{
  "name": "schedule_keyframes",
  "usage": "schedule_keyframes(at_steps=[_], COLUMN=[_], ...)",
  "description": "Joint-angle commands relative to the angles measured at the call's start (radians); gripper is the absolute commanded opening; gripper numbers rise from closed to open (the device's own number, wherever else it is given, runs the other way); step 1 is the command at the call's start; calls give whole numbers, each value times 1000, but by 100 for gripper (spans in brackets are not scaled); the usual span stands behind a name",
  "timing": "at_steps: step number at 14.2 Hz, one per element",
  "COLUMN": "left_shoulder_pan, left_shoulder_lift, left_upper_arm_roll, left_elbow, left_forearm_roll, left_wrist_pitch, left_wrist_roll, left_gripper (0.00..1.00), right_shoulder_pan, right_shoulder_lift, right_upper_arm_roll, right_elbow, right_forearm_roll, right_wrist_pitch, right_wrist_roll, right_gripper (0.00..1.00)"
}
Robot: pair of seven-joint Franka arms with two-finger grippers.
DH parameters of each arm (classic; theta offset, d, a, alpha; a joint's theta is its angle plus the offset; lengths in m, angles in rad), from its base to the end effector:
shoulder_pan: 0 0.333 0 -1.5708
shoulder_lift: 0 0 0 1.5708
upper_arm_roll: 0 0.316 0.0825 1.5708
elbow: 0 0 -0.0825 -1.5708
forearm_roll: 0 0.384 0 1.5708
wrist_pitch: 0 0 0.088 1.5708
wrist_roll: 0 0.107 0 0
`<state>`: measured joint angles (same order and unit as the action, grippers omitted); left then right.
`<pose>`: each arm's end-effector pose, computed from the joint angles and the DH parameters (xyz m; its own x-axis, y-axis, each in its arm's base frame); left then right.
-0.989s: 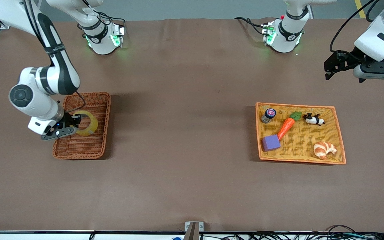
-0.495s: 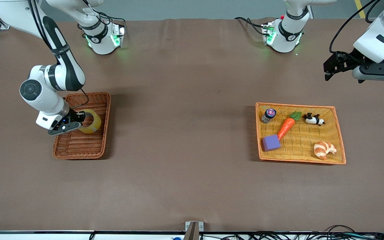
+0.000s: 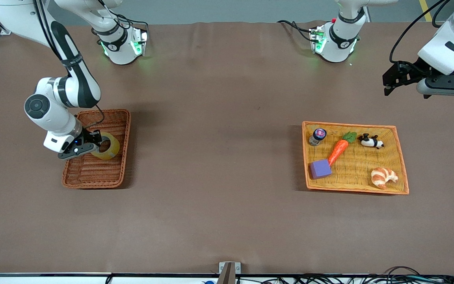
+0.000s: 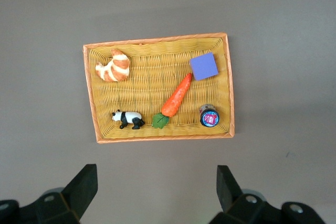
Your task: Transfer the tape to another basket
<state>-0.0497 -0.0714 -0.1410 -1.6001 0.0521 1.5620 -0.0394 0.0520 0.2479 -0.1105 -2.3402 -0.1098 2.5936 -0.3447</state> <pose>0.5225 -0.0982 0.6485 0.9880 -0.1502 0.0350 -0.1479 -0.9871 -0.0607 0.5174 -0.0292 0.2300 0.9275 0.3728 -0.0270 0.3737 -0.9241 0.0802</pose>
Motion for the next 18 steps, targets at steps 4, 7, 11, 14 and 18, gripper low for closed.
schedule_keyframes(at_steps=[4, 7, 11, 14, 18], left_shoulder_pan=[5, 5, 10, 10, 11], left_shoulder_lift=[1, 1, 7, 7, 9], left_upper_arm_roll=[-5, -5, -3, -5, -3], left_elbow=[9, 11, 31, 31, 32], left_forearm_roll=[5, 3, 3, 3, -9], left_wrist_pitch=[7, 6, 6, 6, 4], left_wrist_roll=[-2, -2, 9, 3, 3], left_gripper=[100, 100, 100, 100, 100], right_shoulder_pan=[20, 20, 9, -38, -28], right_shoulder_lift=[-140, -141, -139, -145, -196], right_upper_arm_roll=[0, 17, 68, 63, 14], right_elbow=[105, 420, 703, 867, 923], right_forearm_roll=[24, 27, 48, 145, 134], right_wrist_pitch=[-157, -522, -815, -982, -1129], right_wrist_roll=[-16, 4, 444, 477, 466], right_gripper=[100, 100, 100, 100, 100])
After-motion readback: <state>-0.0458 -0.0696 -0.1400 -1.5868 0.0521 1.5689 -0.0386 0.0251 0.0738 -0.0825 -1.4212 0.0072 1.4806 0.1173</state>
